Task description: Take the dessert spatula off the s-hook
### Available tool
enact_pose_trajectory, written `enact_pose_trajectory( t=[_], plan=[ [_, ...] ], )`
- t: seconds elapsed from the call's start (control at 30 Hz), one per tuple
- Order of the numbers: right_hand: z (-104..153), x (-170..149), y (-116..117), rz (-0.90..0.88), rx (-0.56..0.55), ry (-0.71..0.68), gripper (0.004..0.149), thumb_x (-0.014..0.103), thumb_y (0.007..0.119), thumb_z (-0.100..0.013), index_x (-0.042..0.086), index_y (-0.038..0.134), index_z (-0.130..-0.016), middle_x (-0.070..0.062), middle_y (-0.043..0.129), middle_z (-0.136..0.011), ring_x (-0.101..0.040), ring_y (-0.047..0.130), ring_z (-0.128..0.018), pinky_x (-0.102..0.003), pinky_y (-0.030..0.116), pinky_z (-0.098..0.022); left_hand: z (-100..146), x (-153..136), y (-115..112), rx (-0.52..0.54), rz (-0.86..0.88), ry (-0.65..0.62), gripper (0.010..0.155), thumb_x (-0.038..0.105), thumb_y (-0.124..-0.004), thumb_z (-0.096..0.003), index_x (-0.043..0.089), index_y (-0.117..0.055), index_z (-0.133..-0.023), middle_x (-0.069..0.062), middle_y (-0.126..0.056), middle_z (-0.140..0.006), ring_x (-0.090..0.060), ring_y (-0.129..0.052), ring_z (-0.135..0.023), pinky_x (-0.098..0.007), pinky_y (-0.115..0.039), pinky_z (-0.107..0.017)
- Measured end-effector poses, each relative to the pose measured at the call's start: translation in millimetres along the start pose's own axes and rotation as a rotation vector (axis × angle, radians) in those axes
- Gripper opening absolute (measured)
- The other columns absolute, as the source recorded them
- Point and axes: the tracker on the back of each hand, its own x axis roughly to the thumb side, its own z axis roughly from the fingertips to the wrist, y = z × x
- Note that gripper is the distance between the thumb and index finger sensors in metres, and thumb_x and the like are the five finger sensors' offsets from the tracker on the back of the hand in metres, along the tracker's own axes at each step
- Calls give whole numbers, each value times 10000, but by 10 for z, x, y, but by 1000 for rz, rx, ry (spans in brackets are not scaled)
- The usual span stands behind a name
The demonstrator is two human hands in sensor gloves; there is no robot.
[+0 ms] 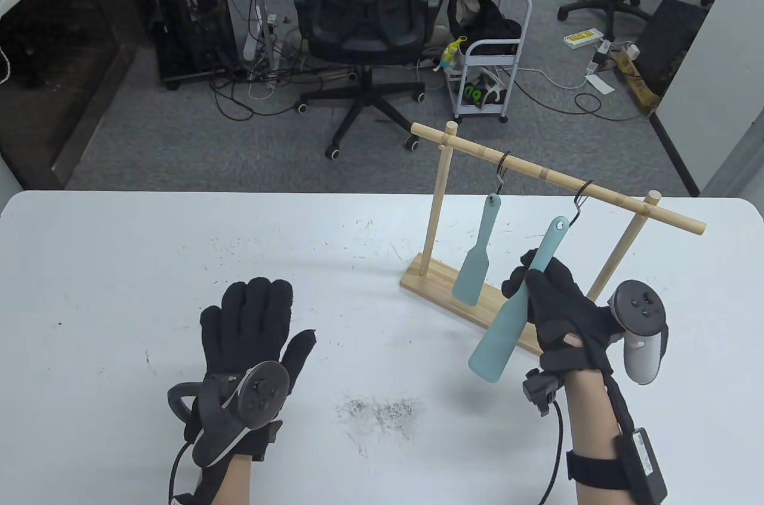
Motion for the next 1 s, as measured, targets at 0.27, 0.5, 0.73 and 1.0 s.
enact_pose_trajectory(
  t=[0.27,0.5,0.73,1.0],
  plan=[
    [136,4,224,136,126,-48,574,361,733,-533,127,609,-1042,-109,845,-881,-333,982,-685,-480,828,-506,6,-19,9,8,13,0,777,708,-575,-537,384,-410,-1224,-10,-531,-1311,-344,-513,-1226,-654,-478,-864],
    [228,-409,377,278,223,22,601,384,728,-536,142,572,-1063,-95,876,-826,-299,984,-605,-483,815,-498,13,-28,13,12,23,-4,777,709,-574,-538,384,-410,-1224,-8,-534,-1310,-341,-517,-1226,-652,-480,-865],
    [276,-838,399,424,276,129,649,434,795,-501,163,592,-1054,-82,900,-782,-240,992,-511,-452,831,-443,14,-40,13,12,27,-1,776,708,-574,-539,384,-410,-1224,-7,-533,-1310,-343,-513,-1226,-652,-479,-865],
    [353,-1033,481,605,317,207,683,403,829,-487,189,542,-1069,-65,862,-832,-226,972,-529,-440,826,-455,8,-34,13,3,23,1,776,709,-574,-537,387,-410,-1223,-6,-534,-1310,-339,-516,-1227,-651,-479,-865]
  ],
)
